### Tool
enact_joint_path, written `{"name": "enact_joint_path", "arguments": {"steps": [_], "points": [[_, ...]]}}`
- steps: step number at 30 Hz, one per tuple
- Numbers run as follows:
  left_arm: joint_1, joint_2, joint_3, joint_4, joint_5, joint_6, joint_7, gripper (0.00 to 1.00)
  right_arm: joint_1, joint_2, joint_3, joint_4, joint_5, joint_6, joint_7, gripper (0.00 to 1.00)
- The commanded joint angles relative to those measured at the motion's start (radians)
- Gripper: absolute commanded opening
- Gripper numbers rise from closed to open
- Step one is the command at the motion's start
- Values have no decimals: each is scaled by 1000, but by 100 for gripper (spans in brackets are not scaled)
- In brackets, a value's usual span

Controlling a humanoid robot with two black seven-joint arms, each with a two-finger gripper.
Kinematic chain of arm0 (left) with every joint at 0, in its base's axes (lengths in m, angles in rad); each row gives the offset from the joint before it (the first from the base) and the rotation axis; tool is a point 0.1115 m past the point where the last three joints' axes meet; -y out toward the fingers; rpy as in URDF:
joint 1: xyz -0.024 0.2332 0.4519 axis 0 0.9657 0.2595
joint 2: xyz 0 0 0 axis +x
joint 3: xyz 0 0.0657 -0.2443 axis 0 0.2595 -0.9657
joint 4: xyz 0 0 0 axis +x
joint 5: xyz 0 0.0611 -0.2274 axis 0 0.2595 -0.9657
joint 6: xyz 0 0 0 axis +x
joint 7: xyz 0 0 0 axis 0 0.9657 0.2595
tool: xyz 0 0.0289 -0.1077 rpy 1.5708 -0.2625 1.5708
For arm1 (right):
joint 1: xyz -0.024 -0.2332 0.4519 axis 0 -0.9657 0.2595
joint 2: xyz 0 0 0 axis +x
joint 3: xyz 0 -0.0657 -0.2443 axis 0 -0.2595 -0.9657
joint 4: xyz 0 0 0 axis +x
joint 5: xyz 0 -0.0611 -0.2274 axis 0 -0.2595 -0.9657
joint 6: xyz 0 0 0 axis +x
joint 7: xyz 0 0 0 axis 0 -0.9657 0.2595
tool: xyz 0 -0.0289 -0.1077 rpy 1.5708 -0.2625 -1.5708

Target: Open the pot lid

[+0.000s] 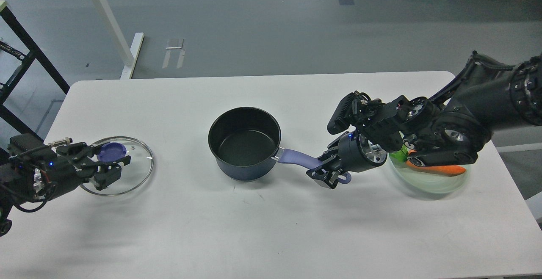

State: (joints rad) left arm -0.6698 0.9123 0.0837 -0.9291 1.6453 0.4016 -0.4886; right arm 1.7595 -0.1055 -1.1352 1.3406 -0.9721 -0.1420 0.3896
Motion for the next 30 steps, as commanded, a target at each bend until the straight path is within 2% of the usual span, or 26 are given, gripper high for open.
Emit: {"name": "enact_joint_path", "arguments": {"steps": [1, 4, 6, 7, 13, 14, 16, 18, 20, 21, 22, 26, 30], "points": [[3, -1, 2, 9, -4, 0, 0, 57, 0, 0, 0, 2, -2, -1, 0, 21], [3, -1, 1, 10, -8, 0, 0, 64, 0, 1, 0, 2, -2, -1, 0, 21], [3, -1, -1, 10, -10, 0, 0, 77, 0, 1, 2, 2, -2, -1, 0, 25], [1, -1, -1, 10, -10, 0, 0, 79, 0, 1, 2, 2, -2, -1, 0, 27], [1, -1, 1, 10, -10, -1, 0, 81, 0, -8, 3, 2, 0, -1, 0, 41], [1, -1, -1, 10, -10, -1, 0, 81, 0, -8, 5, 2, 0, -2, 0, 46], [-4, 0, -4, 7, -13, -1, 0, 83, 0, -13, 11, 0, 3, -7, 0, 64], [-11, 4, -18, 4, -48, -1, 0, 88, 2, -32, 38, -1, 6, -8, 0, 74], [-23, 5, -24, 4, -160, -1, 0, 96, 2, -75, 87, -1, 9, -8, 0, 85], [-34, 5, -30, 4, -224, -3, 0, 98, 0, -94, 109, -3, 12, -8, 0, 96], [-52, 7, -32, 4, -295, -6, 0, 99, 2, -111, 127, -3, 13, -7, 2, 99], [-118, 8, -28, 3, -565, -30, 0, 99, 2, -192, 196, -8, 15, -7, 2, 99], [-198, 2, -35, -2, -746, -96, 0, 99, -15, -356, 349, -6, 16, -4, 2, 99]]}}
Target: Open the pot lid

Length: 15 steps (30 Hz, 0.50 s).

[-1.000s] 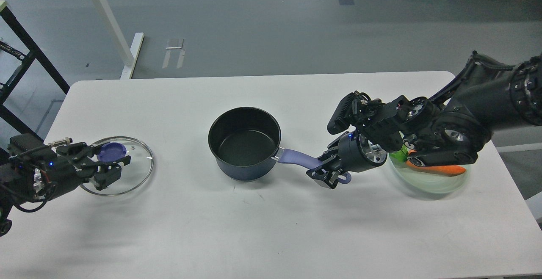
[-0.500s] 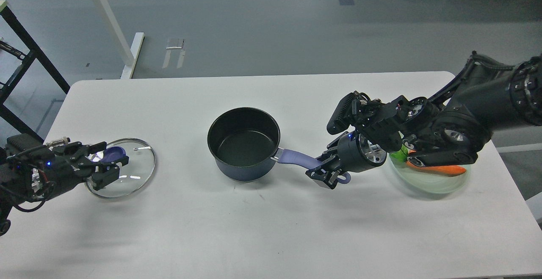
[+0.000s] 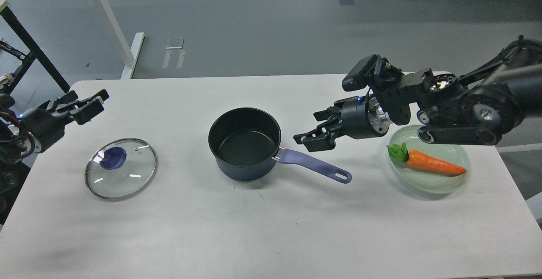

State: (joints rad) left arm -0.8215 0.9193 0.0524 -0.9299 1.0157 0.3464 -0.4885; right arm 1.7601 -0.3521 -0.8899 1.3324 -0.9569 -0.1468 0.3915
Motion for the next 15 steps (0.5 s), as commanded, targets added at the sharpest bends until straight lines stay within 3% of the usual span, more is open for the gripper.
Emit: {"name": "enact_joint_path", "arguments": {"steps": [1, 6, 9, 15], "points": [[-66, -8, -3, -1, -187, -61, 0, 99, -39, -164, 179, 7, 4, 3, 0, 99], [-117, -57, -3, 3, -489, -153, 0, 99, -187, -313, 509, -4, 6, 3, -9, 100], [-140, -112, -3, 9, -626, -158, 0, 99, -283, -389, 678, -21, 15, -7, -6, 100], [-148, -186, -60, 13, -816, -194, 0, 100, -500, -412, 966, -94, 121, -7, -3, 100]]}}
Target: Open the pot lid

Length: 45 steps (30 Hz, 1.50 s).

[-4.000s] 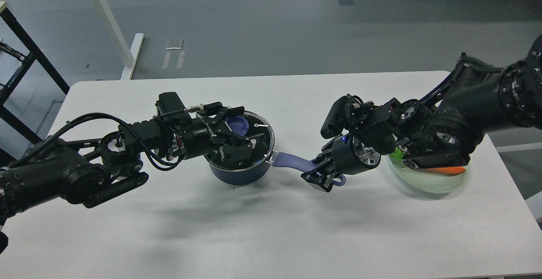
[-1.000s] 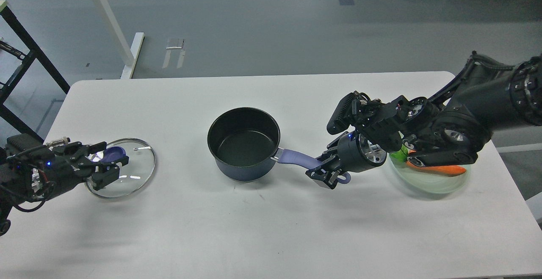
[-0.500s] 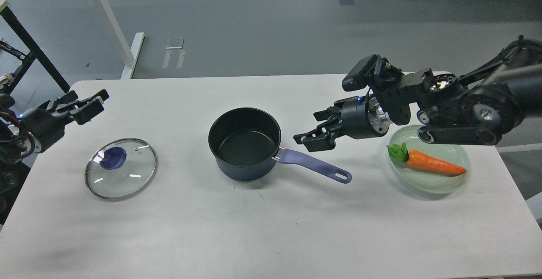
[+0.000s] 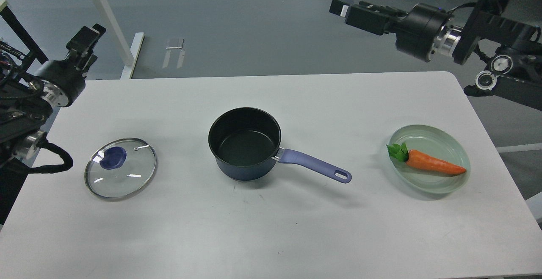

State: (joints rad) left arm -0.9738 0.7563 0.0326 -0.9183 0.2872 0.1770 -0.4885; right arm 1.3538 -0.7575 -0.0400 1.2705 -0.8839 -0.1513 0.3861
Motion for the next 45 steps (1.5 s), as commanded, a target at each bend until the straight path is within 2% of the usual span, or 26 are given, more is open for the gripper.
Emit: {"name": "enact_joint_path", "arguments": {"steps": [1, 7, 11, 15, 20, 25, 28, 32, 38, 45], "points": [[9, -34, -55, 1, -124, -40, 0, 100, -131, -8, 153, -37, 65, -2, 2, 100], [9, -89, -71, 13, -246, -99, 0, 100, -271, -5, 291, -72, 221, -27, 4, 100], [10, -127, -109, 52, -385, -155, 0, 100, -350, 6, 364, -86, 497, -74, 5, 100], [15, -176, -144, 101, -474, -186, 0, 100, -380, 26, 411, -129, 759, -71, 8, 100], [21, -235, -198, 183, -553, -200, 4, 100, -413, 78, 434, -178, 936, -63, 10, 100], [32, -279, -207, 240, -553, -238, 31, 100, -522, 182, 567, -275, 993, -31, 31, 100], [43, -285, -221, 242, -565, -295, 36, 100, -610, 262, 708, -361, 1000, 91, 23, 100], [66, -304, -278, 242, -586, -304, 44, 100, -656, 358, 830, -466, 1004, 196, 20, 100], [115, -302, -352, 227, -585, -340, 47, 100, -654, 375, 865, -480, 1025, 220, 20, 100], [113, -293, -369, 228, -585, -324, 45, 100, -654, 375, 874, -470, 1023, 222, 23, 100]]}}
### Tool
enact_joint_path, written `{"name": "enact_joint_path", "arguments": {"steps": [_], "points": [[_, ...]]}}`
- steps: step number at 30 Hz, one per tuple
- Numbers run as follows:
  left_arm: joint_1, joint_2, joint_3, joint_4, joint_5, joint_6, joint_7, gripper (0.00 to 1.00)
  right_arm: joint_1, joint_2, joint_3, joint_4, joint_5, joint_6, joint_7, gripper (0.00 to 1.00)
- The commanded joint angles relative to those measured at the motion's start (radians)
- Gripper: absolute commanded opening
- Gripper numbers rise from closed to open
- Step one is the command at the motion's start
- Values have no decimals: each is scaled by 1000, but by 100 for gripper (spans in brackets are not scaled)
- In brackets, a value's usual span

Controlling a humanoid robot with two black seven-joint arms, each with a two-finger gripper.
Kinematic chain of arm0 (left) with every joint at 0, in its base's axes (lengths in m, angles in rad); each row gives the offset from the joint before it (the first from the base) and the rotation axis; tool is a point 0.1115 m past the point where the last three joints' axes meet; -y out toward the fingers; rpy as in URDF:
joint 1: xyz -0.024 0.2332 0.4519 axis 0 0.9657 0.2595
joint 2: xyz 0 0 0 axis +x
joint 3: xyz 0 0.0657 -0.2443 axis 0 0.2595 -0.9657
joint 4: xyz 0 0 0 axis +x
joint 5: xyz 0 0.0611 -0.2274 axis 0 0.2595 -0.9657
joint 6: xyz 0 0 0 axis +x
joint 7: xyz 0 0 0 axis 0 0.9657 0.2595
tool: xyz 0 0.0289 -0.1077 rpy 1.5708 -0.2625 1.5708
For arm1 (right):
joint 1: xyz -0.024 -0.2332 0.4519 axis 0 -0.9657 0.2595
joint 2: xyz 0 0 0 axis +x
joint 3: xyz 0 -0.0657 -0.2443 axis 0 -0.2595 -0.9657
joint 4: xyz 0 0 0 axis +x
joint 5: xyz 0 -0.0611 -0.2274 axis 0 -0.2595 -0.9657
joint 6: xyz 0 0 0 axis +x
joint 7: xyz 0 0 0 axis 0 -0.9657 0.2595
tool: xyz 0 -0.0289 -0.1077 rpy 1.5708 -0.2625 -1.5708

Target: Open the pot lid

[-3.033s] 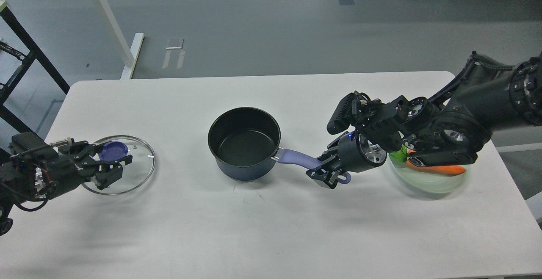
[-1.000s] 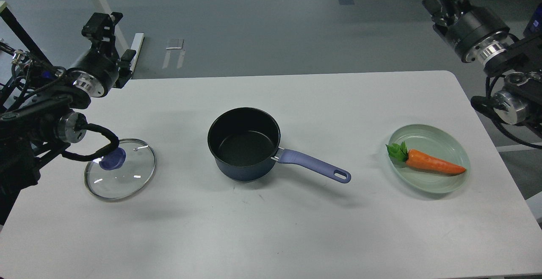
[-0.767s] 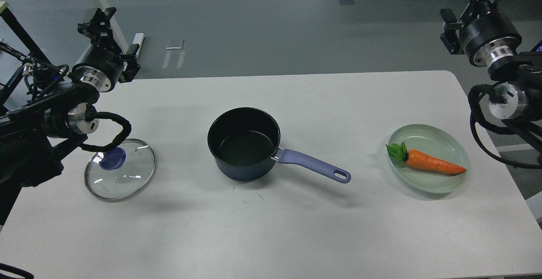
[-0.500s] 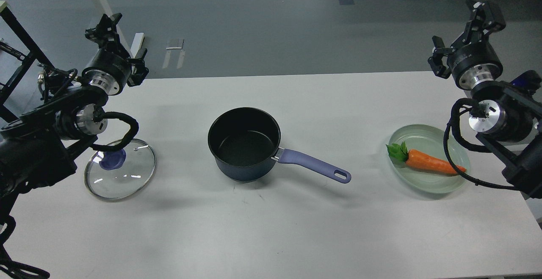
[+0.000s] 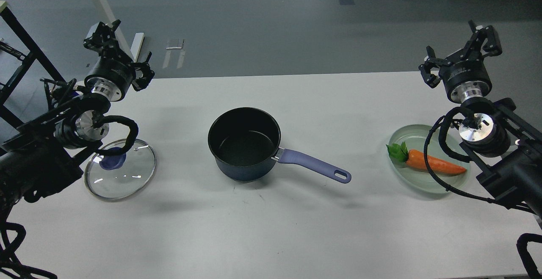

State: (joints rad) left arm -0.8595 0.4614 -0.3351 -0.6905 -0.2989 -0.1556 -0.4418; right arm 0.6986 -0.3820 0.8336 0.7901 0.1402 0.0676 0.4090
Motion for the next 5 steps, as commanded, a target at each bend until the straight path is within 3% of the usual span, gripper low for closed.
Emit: {"name": "enact_joint_path", "arguments": {"steps": [1, 5], "points": [[-3, 0, -1, 0, 1, 11, -2, 100, 2, 0, 1, 14, -1, 4, 1, 100], [-3, -1, 1, 0, 3, 28, -3, 100, 2, -1, 2, 12, -1, 4, 1, 100]]}}
